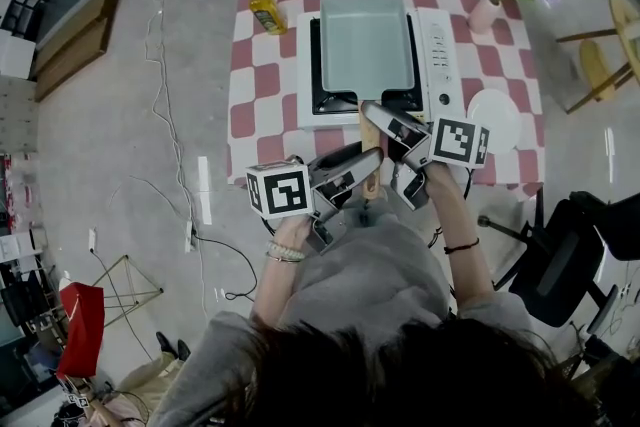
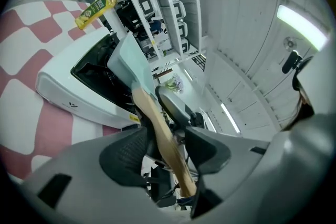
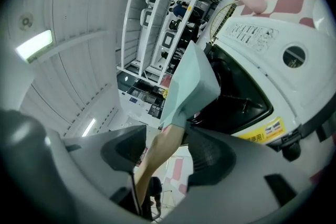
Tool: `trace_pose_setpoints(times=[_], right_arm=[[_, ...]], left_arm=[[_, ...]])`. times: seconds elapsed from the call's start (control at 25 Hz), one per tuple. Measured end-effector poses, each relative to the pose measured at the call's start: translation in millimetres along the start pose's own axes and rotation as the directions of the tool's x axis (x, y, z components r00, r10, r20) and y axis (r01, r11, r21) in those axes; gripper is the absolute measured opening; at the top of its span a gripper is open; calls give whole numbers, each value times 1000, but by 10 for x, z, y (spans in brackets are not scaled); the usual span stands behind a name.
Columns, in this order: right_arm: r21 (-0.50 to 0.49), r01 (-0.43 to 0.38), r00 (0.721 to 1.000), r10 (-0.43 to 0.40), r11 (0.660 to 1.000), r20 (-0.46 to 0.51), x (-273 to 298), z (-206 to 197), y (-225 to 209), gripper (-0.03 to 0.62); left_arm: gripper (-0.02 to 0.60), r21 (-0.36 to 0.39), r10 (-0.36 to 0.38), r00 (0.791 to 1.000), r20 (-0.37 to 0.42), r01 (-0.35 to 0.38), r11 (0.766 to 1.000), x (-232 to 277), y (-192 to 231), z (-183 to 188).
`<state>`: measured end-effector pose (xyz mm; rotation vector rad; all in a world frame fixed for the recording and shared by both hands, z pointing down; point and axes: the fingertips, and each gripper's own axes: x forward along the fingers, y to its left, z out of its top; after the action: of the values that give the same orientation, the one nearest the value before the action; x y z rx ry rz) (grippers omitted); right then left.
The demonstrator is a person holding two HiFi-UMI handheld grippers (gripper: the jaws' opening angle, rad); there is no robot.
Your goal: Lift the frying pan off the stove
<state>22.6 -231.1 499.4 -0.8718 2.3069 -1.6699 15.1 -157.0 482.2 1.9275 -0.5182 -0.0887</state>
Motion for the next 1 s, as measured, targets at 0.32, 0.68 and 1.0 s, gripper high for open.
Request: trace_pose_setpoints(times=[0.32,0.68,1.0], right_arm=[[33,-46,998,48,998,-51,108,-20,-20,252],[96,-176,979,184,980,-90,284,-66,131,250],[111,-209,972,219,972,-82,294,-79,167,221]], left_arm=[[219,-12,-55,996,-63,55,998,87,-82,-72],[184,-9,-31,996,-78,30,1000,87,3,-54],[170,-21,-58,994,-92,56,998,97,-27,-59]])
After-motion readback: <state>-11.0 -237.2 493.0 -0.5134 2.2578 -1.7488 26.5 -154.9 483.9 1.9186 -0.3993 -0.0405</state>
